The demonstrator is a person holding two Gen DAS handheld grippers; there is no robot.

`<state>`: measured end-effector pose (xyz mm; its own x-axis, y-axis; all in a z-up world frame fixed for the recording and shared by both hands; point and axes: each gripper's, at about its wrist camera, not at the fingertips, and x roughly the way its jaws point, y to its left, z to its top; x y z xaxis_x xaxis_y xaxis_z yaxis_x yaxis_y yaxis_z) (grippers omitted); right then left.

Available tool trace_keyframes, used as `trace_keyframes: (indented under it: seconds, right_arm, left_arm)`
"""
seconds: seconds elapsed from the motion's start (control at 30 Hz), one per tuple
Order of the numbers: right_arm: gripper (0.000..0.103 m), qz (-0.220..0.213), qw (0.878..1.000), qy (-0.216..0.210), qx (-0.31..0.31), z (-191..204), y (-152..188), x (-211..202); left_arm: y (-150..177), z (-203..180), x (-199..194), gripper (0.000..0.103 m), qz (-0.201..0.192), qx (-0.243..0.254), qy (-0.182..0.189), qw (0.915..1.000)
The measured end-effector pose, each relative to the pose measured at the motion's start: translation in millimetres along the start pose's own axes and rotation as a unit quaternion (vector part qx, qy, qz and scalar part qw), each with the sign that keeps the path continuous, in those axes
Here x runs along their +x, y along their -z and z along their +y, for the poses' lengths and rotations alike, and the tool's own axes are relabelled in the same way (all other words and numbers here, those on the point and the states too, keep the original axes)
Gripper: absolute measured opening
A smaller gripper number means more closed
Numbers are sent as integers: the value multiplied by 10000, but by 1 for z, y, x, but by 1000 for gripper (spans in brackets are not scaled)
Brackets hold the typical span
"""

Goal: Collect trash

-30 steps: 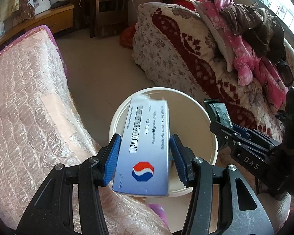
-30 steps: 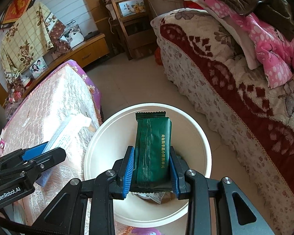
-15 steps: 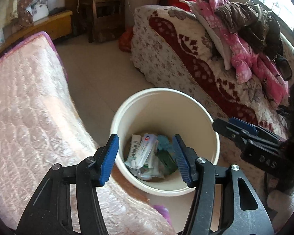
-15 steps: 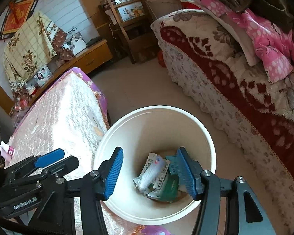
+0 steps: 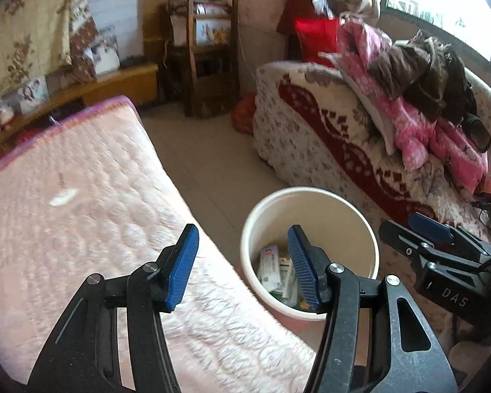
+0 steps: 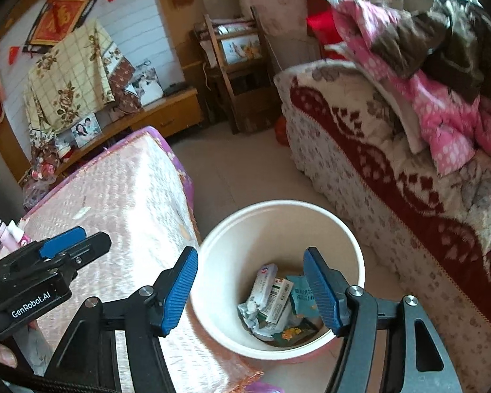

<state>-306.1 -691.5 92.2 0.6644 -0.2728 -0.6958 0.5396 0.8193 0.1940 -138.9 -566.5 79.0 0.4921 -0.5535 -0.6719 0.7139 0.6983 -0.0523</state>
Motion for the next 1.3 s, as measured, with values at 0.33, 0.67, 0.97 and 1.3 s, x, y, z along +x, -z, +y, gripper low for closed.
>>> trace_keyframes:
  seconds: [0.33, 0.67, 0.97, 1.3]
  right_arm:
    - [75, -541, 9984, 128, -94, 47, 8, -63]
    - [96, -1317, 9897, 472, -317, 79, 13, -134]
    - [97, -1505, 9862, 586, -371, 93, 20, -159]
    - [97, -1581, 9847, 611, -395, 102, 27, -171]
  left_arm:
    - [13, 14, -82, 55, -702, 29, -43, 9975]
    - [24, 23, -143, 71, -1383, 27, -32, 9904]
    - [36, 33, -169, 71, -1549, -25, -65, 9879]
    - [42, 40, -179, 71, -1628, -67, -198, 9864]
